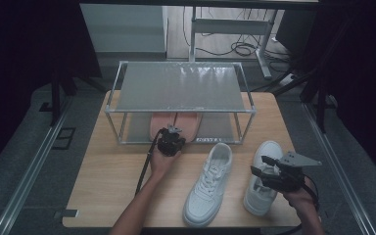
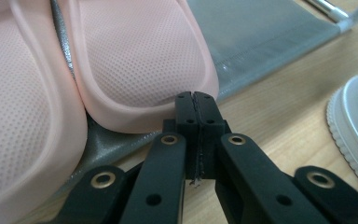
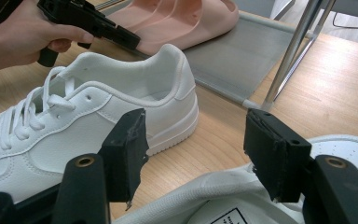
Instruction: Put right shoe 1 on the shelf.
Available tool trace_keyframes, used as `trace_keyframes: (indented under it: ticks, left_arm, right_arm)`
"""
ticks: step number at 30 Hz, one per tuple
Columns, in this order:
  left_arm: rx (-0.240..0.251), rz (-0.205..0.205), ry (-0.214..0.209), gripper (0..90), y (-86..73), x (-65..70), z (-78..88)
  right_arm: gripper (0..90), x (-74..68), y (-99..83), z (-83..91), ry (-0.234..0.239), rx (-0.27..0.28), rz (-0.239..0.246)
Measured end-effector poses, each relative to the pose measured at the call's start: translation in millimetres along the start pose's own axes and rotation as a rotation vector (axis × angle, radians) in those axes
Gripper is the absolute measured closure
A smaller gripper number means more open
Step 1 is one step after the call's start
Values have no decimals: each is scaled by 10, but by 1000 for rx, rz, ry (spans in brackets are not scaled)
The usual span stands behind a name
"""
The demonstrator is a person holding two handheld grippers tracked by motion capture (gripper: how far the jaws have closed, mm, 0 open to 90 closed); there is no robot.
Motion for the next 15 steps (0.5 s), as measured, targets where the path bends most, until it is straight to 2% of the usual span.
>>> trace_keyframes:
  ticks: [4,15]
  left_arm:
    - [19,19,16,895,-1,-12,-51]
    - [35,36,33,872,10,-16,-96]
  right_arm:
    - [397,6,2,6,-1,2,-2]
    - [397,7,0,3,-1,1,-1]
Point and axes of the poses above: each handheld gripper's, and its own axes: z roughly backward along the jaws, y roughly out of its top, x roughly to its right, the point moved 1 cm from there along -z, roughly forward along the jaws, and after that the axes turned 13 degrees about -y, right-handed, at the moved point
